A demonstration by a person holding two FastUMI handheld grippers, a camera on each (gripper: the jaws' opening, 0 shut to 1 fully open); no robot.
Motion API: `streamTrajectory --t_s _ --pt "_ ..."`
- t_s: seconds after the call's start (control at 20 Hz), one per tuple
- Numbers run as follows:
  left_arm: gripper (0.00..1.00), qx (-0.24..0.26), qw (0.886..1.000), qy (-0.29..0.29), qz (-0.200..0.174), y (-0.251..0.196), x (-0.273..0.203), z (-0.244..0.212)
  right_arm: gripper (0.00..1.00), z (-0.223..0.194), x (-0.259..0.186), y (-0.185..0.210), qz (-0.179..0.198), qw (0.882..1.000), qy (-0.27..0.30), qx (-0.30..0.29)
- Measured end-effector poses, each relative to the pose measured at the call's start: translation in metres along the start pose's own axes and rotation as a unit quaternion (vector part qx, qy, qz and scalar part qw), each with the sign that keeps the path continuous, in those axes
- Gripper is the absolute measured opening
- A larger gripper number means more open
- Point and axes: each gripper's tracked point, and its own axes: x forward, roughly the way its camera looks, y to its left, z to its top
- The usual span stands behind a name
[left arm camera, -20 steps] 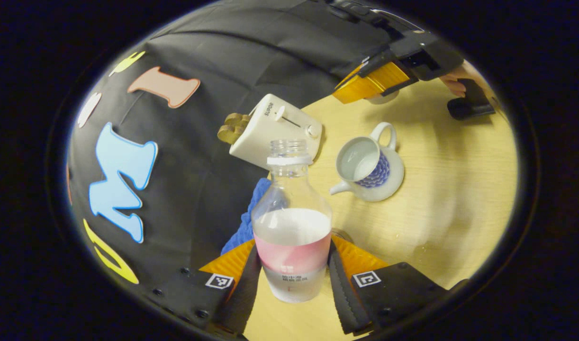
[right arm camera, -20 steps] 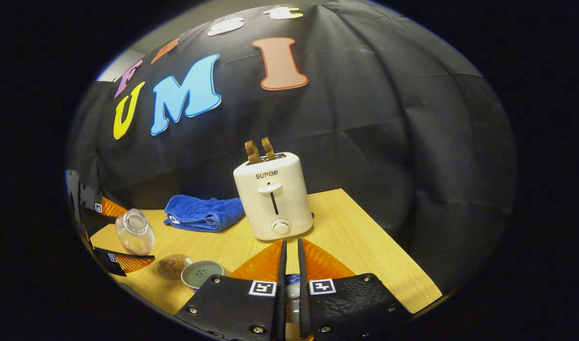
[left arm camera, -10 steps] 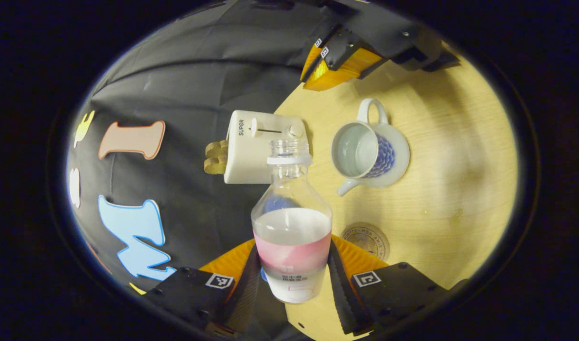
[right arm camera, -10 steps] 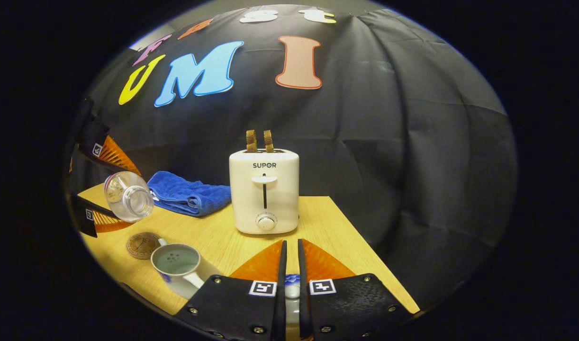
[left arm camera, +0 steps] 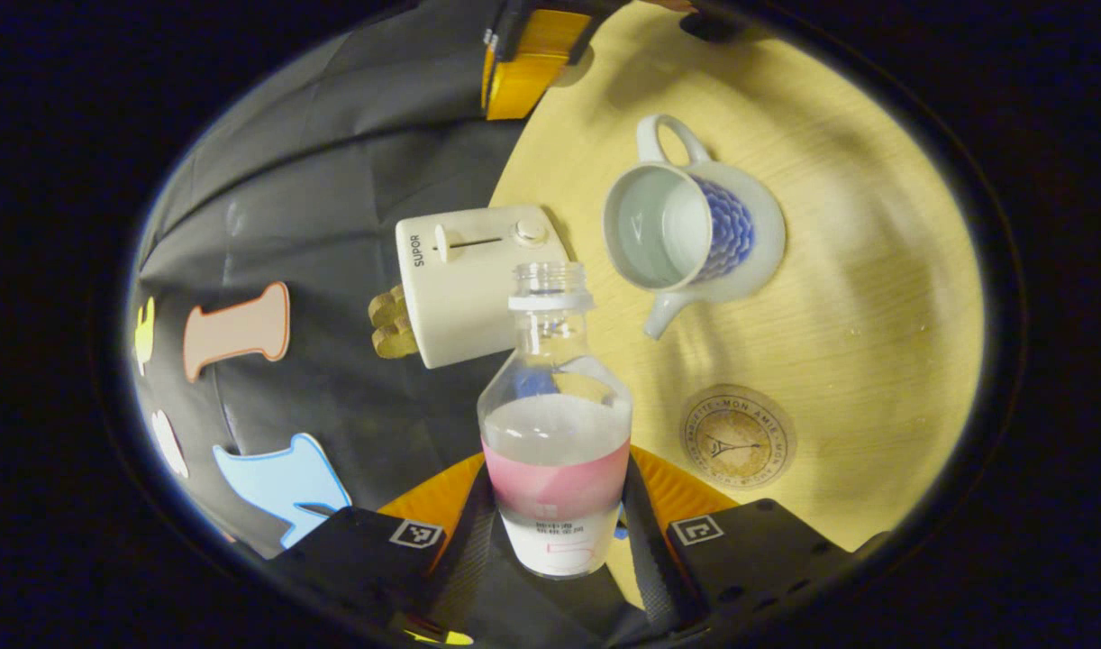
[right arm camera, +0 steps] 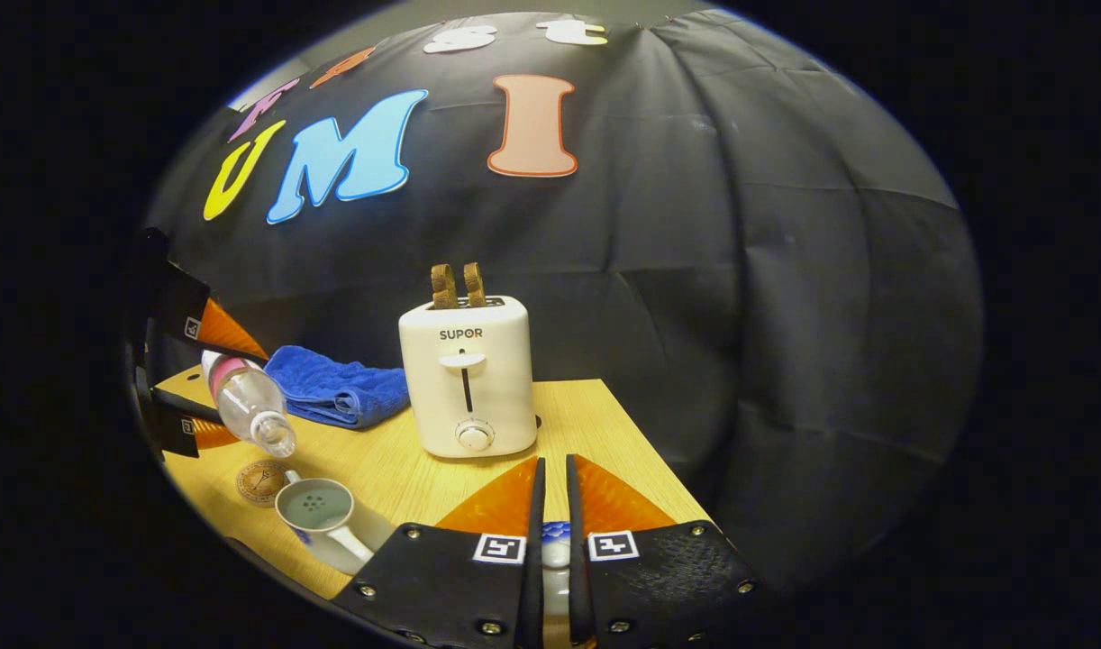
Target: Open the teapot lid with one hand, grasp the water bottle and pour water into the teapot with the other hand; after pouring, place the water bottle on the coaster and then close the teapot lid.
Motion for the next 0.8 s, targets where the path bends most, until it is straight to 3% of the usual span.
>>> streamTrajectory --t_s 0.35,0.8 --pt "0.82 0.078 0.997 0.008 0.017 0.012 -0.002 0.004 0.11 0.001 0.000 -0.006 -0.008 1.000 0.003 0.012" --pt "0.82 0.123 0.992 0.016 0.033 0.023 -0.009 0.006 0.11 -0.001 0.001 -0.002 -0.007 1.000 0.004 0.010"
